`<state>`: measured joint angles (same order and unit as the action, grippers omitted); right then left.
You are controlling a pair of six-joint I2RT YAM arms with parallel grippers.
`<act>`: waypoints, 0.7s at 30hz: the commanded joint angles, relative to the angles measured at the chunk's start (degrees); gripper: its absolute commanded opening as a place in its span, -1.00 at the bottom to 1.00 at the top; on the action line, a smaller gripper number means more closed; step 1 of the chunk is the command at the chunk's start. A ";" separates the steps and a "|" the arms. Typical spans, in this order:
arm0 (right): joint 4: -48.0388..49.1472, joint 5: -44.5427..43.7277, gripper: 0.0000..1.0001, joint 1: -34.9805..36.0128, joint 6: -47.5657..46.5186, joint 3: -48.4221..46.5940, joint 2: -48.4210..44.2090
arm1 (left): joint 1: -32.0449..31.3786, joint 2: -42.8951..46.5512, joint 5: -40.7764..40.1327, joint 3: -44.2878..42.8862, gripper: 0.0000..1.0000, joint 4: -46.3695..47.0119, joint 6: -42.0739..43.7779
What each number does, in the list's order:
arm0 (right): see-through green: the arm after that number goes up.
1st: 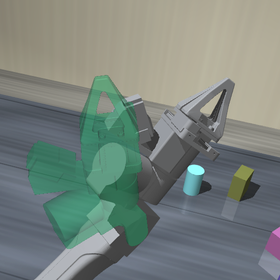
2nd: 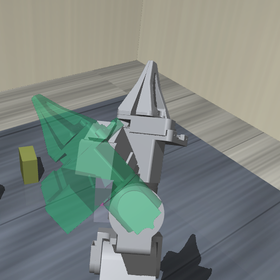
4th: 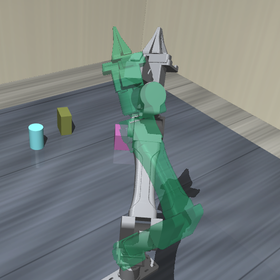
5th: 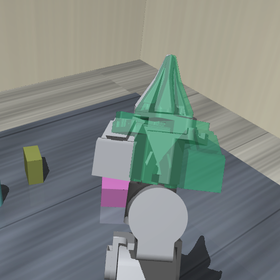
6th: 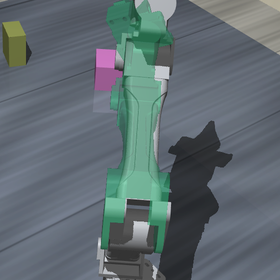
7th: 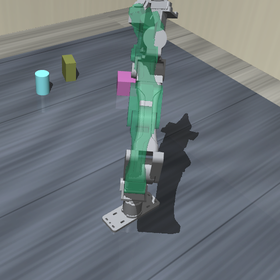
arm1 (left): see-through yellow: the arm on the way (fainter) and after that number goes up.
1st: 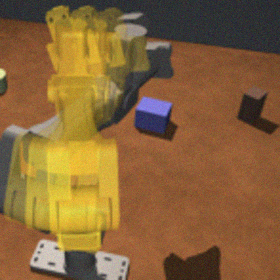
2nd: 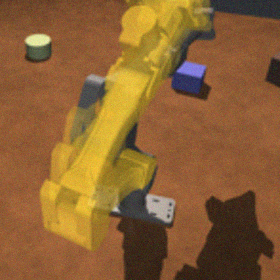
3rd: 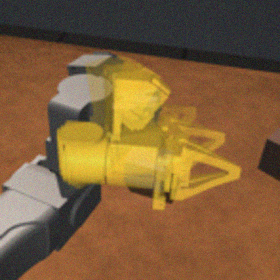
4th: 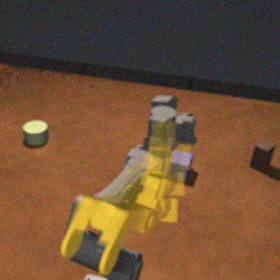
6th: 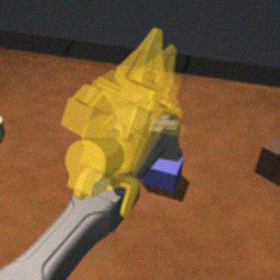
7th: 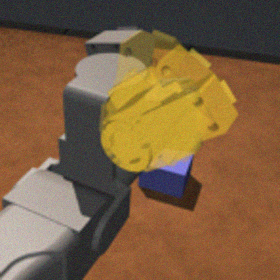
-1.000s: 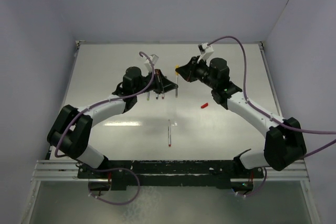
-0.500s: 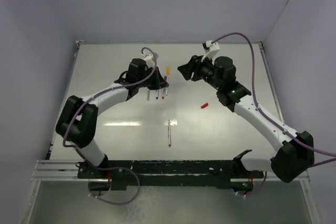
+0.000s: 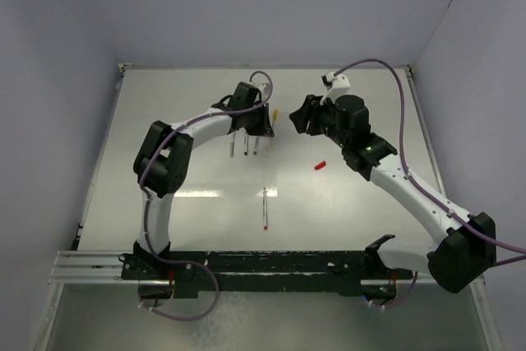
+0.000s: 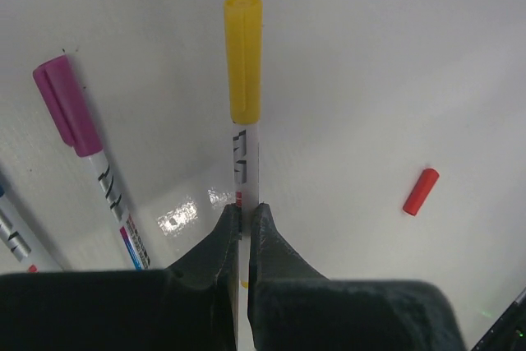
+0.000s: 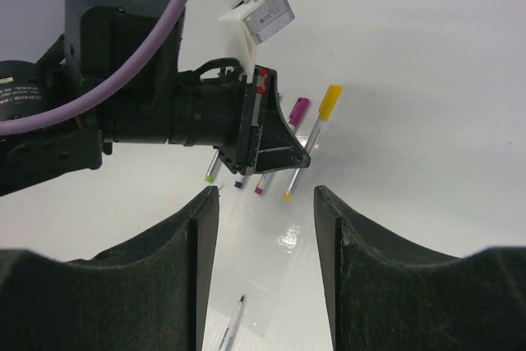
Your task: Insert the pens into the pen caps
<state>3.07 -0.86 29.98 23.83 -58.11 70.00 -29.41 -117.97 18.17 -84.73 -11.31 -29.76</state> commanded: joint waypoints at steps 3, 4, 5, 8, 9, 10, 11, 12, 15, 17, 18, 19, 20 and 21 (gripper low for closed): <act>-2.66 -6.04 0.03 -0.03 1.66 -0.47 -0.80 | -1.53 -5.62 -5.61 -7.63 -0.94 -8.39 2.57; -4.25 -8.78 0.03 -0.01 2.86 -1.02 -0.25 | -1.53 -5.94 -5.80 -7.64 -0.91 -8.41 2.28; -6.81 -11.97 0.03 -0.01 4.21 -1.82 0.50 | -1.53 -6.36 -5.94 -7.71 -0.88 -8.53 2.07; -14.68 -19.19 0.02 -0.01 6.94 -4.77 3.32 | -1.51 -6.96 -6.25 -7.64 -0.80 -8.75 1.37; -16.56 -20.43 0.02 -0.01 7.50 -5.15 4.05 | -1.57 -7.06 -6.39 -7.64 -0.79 -8.87 1.22; -17.66 -21.09 0.01 -0.01 8.03 -5.20 4.45 | -1.53 -7.21 -6.54 -7.60 -0.77 -8.91 0.98; -18.09 -21.41 0.02 -0.01 8.47 -4.95 4.60 | -1.57 -7.22 -6.77 -7.56 -0.74 -8.96 0.75; -18.18 -21.46 0.02 -0.02 8.79 -4.54 4.55 | -1.53 -7.25 -7.01 -7.44 -0.70 -8.89 0.65; -17.53 -21.08 0.02 -0.01 9.50 -3.33 4.05 | -1.53 -7.10 -7.83 -7.11 -0.51 -8.75 0.32; -17.34 -20.92 0.02 -0.02 9.66 -3.09 4.01 | -1.53 -7.02 -7.97 -6.87 -0.38 -8.61 0.09; -17.25 -20.82 0.02 -0.01 9.73 -2.99 4.01 | -1.53 -6.89 -8.04 -6.73 -0.35 -8.49 0.06; -17.22 -20.92 0.02 -0.01 9.74 -2.90 4.08 | -1.53 -6.69 -8.06 -6.62 -0.32 -8.36 -0.03; -17.22 -20.91 0.02 -0.05 9.79 -2.83 4.14 | -1.53 -6.39 -8.14 -6.45 -0.31 -8.06 0.01; -17.22 -21.05 0.02 -0.07 9.81 -2.73 4.24 | -1.51 -5.98 -8.16 -6.19 -0.29 -7.74 0.00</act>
<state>-14.33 -19.68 29.93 32.18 -60.73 75.35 -31.16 -124.73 12.78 -90.56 -18.83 -29.76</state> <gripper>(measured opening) 0.510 0.337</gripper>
